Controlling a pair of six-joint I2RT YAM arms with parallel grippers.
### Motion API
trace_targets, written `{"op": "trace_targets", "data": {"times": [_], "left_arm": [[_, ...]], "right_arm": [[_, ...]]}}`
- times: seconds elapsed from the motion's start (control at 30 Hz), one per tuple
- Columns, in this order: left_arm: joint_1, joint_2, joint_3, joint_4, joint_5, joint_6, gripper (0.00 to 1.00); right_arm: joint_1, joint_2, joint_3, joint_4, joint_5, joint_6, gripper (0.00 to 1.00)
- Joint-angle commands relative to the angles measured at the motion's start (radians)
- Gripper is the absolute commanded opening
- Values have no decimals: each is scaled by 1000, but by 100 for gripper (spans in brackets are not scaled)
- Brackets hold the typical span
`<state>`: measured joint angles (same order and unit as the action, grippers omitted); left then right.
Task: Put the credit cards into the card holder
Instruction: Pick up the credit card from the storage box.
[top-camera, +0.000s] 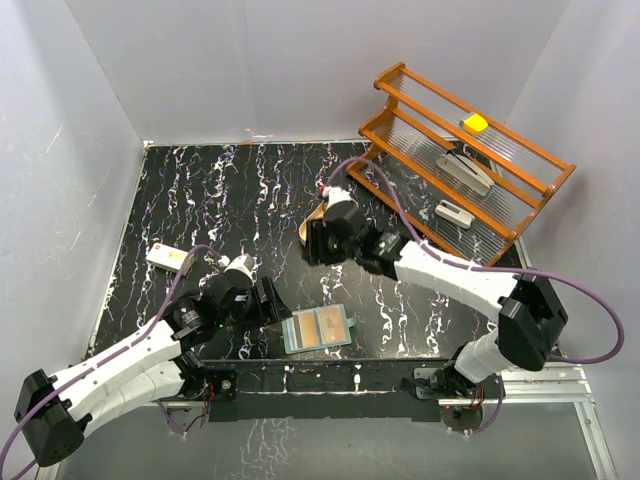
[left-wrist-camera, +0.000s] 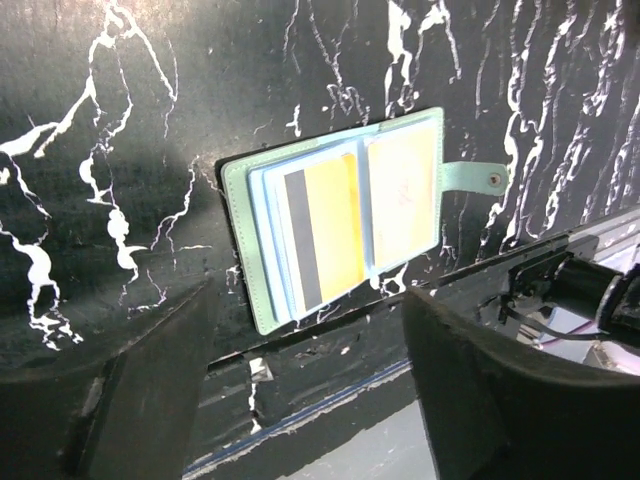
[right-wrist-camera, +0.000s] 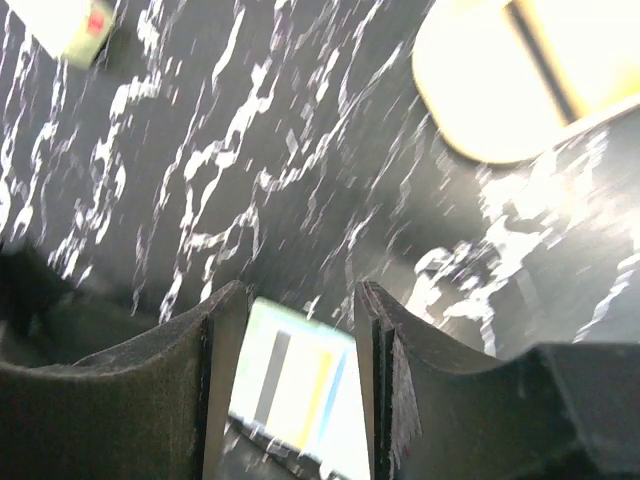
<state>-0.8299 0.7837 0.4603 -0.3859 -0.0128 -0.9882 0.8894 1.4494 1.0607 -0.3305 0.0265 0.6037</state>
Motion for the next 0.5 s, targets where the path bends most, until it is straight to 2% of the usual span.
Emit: {"op": "trace_targets", "data": {"times": [0.0, 0.07, 0.3, 0.47], "left_arm": [[-4, -53, 60, -60, -33, 37, 94], [-5, -67, 73, -76, -46, 46, 99], [-5, -87, 101, -79, -61, 96, 99], [-3, -89, 117, -80, -65, 108, 99]], "right_arm": [[-70, 55, 189, -108, 178, -227, 46], [-94, 97, 266, -138, 238, -292, 46], [-136, 279, 488, -199, 359, -462, 47], [-139, 411, 586, -213, 422, -543, 50]]}}
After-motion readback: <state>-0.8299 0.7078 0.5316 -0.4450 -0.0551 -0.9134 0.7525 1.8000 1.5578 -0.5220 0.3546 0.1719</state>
